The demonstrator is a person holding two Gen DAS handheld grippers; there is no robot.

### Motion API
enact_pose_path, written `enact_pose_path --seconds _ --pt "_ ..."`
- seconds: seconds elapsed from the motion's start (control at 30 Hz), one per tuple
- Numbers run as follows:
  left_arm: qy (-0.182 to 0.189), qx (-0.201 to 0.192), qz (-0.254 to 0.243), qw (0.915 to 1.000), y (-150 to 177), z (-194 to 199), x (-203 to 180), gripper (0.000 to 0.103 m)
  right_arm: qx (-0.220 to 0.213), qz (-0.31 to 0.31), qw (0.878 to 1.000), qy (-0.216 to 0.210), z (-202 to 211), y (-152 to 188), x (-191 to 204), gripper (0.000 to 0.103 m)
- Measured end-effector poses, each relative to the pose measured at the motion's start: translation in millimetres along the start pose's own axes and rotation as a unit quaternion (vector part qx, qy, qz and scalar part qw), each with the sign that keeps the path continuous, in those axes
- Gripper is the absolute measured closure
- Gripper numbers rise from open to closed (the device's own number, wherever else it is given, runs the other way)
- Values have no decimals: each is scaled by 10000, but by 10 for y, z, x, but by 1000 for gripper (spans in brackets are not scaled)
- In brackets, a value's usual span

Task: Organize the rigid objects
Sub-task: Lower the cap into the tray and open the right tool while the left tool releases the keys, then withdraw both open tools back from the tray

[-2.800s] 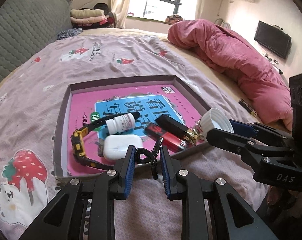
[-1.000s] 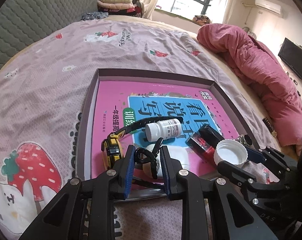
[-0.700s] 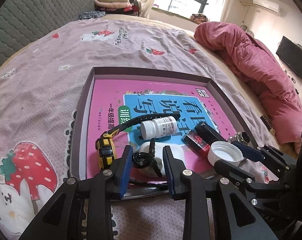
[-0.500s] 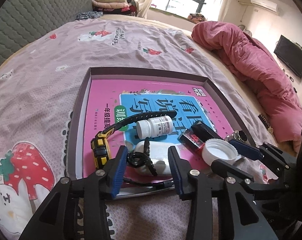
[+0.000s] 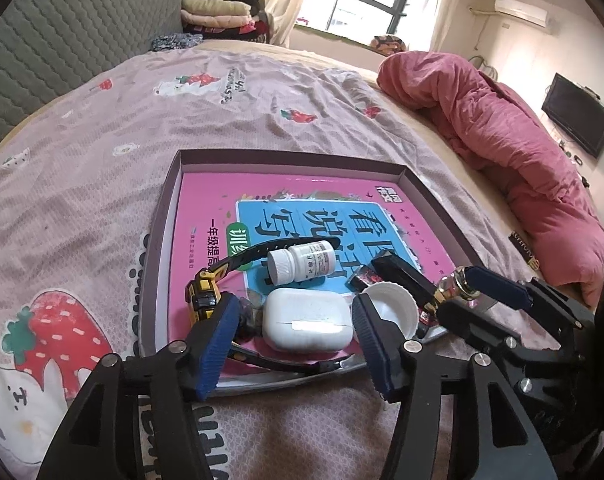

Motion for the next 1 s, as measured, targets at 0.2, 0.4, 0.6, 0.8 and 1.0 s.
enact_pose_path --seconds 0.2,0.4,0.6,0.8,1.0 --pt "-35 -59 -124 9999 51 122 -74 35 -37 -325 9994 66 116 23 -100 44" --pt "-156 -88 -199 9996 121 264 -146 28 -21 -545 9984 132 270 94 -159 40" --pt "-303 -99 -220 9993 211 414 -226 26 -14 -556 9980 310 408 147 -131 40" --pt "-549 -137 -247 9981 271 542 -292 25 2 -679 9964 505 541 241 -119 39" --pt "-731 -29 -144 9972 346 606 -272 25 121 -944 9937 599 620 346 -187 39"
Point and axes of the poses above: each gripper's, at about its wrist camera, not at the fingertips, and z roughly against the way its jaws point, x to its left, y to its underside, the point moved 2 cm from there along -z, roughly the way its jaws point, and after that the axes turned 6 degrees about y, right-handed, at the moved point
